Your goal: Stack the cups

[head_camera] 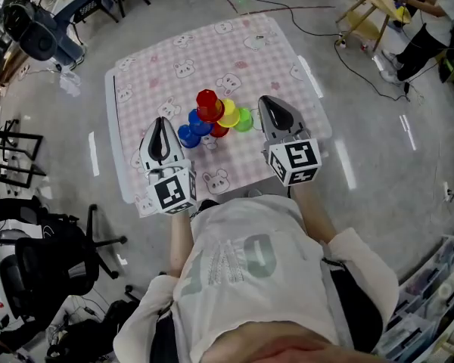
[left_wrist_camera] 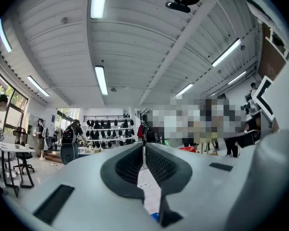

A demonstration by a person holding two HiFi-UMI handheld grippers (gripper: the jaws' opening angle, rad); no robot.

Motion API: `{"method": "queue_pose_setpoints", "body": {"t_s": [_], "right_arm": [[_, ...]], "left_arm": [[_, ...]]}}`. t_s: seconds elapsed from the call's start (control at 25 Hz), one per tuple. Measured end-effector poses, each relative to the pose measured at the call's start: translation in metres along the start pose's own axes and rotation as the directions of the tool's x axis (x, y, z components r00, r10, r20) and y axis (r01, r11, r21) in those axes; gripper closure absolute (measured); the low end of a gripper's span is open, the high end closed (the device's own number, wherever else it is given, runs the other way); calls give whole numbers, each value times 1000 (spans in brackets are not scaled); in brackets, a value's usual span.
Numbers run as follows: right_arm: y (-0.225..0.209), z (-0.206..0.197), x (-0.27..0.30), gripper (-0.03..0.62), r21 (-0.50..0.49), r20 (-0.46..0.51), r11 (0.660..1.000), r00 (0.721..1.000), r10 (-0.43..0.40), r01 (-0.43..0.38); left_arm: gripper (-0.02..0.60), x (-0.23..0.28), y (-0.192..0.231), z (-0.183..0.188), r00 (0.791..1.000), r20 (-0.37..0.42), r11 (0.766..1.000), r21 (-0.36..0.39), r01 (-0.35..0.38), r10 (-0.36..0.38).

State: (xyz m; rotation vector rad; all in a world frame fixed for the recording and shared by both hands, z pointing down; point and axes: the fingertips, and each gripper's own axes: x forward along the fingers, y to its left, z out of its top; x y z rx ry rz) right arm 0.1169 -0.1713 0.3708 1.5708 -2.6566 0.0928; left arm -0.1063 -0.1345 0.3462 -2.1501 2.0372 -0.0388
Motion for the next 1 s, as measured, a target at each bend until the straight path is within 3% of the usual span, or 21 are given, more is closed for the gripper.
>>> {"method": "queue_pose_setpoints", "body": {"t_s": [1.0], "right_arm": [[-9,-8,-10,562,-18,-7,999,1000,28,-28]], "left_arm": [[548,-5,-19,9,1000,-2,1000,11,-13,13]]}}
